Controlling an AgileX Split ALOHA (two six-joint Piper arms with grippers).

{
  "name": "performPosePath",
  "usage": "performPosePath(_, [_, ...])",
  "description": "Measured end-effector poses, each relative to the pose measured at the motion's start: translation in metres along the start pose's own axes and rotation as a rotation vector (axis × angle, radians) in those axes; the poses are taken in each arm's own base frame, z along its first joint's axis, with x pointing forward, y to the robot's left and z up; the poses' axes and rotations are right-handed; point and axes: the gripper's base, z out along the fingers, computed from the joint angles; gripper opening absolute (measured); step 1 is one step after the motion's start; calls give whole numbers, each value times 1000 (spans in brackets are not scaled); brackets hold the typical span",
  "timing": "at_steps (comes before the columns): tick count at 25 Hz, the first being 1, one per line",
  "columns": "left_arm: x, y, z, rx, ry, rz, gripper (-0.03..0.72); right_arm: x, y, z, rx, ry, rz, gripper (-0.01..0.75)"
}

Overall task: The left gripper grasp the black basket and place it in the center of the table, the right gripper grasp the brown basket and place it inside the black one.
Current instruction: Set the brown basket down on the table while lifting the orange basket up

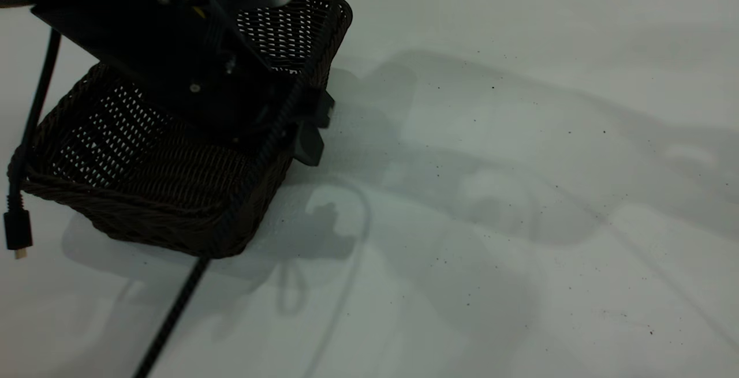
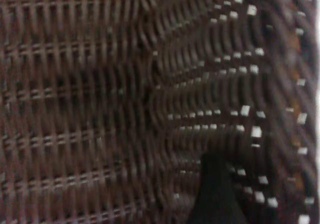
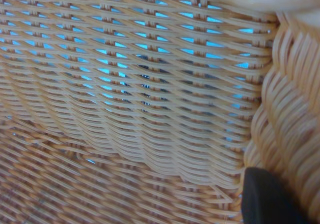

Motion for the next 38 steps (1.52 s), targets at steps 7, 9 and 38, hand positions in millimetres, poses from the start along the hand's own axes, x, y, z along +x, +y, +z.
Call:
performPosePath(7, [6, -6, 0, 19, 56, 127, 188, 4, -3, 0, 30, 41, -50, 104])
performPosePath(9, [8, -7, -1, 27, 76, 177, 188, 6, -3, 0, 32, 69, -65, 104])
performPosePath(38, [25, -9, -36, 240, 274, 1368, 133, -22, 22, -15, 34, 26, -200, 104])
